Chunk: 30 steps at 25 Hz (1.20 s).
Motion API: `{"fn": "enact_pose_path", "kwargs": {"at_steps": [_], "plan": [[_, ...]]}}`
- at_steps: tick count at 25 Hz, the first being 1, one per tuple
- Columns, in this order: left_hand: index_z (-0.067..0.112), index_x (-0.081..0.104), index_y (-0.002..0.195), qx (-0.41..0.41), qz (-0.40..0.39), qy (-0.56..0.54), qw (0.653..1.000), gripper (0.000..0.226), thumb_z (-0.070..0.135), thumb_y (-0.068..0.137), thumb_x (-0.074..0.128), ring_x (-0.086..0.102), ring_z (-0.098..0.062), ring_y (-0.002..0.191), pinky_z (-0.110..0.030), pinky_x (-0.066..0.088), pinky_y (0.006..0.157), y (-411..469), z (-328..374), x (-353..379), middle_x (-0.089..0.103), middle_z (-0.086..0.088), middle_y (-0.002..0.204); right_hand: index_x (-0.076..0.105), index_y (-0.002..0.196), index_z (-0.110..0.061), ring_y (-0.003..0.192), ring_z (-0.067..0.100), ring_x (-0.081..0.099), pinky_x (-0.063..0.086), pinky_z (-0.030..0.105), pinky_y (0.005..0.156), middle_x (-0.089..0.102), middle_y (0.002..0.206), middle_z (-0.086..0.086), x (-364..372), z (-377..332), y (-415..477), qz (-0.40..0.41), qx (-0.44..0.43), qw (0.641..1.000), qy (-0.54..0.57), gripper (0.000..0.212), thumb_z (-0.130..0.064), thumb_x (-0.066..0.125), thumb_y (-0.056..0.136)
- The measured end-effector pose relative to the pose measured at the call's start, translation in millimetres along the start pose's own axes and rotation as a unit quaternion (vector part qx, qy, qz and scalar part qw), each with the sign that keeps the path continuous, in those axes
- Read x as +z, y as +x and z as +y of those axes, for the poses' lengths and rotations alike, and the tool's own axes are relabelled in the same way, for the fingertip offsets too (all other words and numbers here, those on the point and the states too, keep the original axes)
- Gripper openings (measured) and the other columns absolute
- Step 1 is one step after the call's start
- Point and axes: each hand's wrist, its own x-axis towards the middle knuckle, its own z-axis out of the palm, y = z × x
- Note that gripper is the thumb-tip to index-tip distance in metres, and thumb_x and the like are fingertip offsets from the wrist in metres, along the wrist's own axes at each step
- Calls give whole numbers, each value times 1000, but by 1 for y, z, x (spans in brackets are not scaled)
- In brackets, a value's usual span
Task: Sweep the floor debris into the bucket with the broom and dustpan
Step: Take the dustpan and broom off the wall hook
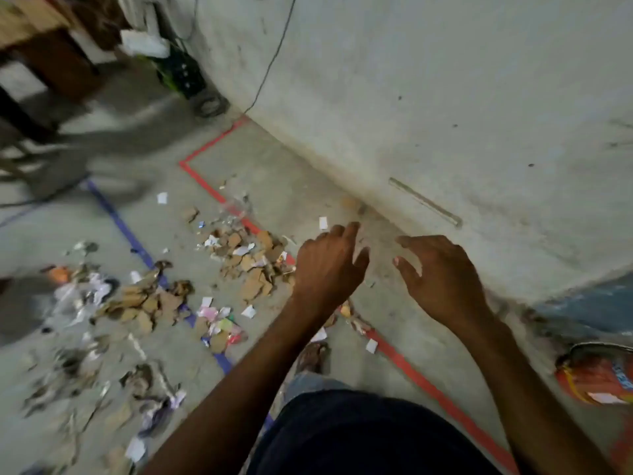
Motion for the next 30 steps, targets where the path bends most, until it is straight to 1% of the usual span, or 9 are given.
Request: {"fn": "enact_pose_path", "kwargs": {"at_steps": [4,6,8,13,17,20,24,27,30], "plan": [[23,60,132,-100,0,-39,994,43,49,101,49,73,-22,86,-32,57,67,-55,15,2,75,-1,106,71,125,-15,110,29,66,54,43,95,72,122,8,11,4,-20,-66,-31,997,28,35,-31,67,93],[25,61,130,-138,-2,-50,989,40,50,100,50,72,-18,80,-32,59,66,-87,10,4,76,2,99,70,125,-17,110,28,66,55,44,95,72,123,7,22,-9,-34,-103,-51,992,51,35,-32,67,94],[27,62,127,-180,15,-47,982,38,51,100,50,71,-18,81,-32,58,66,-108,3,0,75,3,98,71,124,-16,110,27,66,55,43,94,72,123,6,28,-24,-43,-113,-71,988,72,34,-31,68,94],[26,65,122,-210,72,-27,975,34,49,98,57,71,-18,82,-25,40,58,-151,-9,-10,75,5,99,70,125,-21,109,26,65,51,40,92,72,121,2,27,-62,-60,-124,-149,978,70,34,-31,68,93],[27,60,132,-242,99,-29,965,41,49,98,56,71,-21,93,-32,56,68,-199,-23,-17,75,5,109,67,130,-23,113,25,64,52,41,96,71,124,1,31,-97,-82,-146,-186,970,61,38,-34,66,94],[27,60,134,-276,103,-45,955,42,50,99,54,71,-19,95,-29,50,66,-251,-30,-24,74,6,114,66,132,-25,116,22,63,50,38,97,69,129,-1,36,-133,-116,-160,-217,961,59,39,-35,66,94],[29,63,132,-354,90,-58,929,41,52,100,52,71,-12,94,-23,42,64,-337,-43,-35,73,10,114,63,135,-28,118,19,62,51,36,97,67,132,-4,46,-186,-171,-202,-243,946,70,40,-37,63,97],[28,70,121,-379,97,-87,916,34,50,101,53,72,-11,90,-23,43,63,-398,-46,-39,76,10,102,65,133,-31,112,14,64,50,31,90,69,127,-9,50,-216,-215,-232,-273,930,78,37,-41,61,97],[28,72,98,-394,89,-77,912,28,46,100,51,70,-11,77,-21,32,52,-444,-48,-41,75,9,89,66,131,-33,109,12,65,50,29,86,70,126,-11,55,-238,-254,-259,-282,920,86,36,-43,61,97]]}}
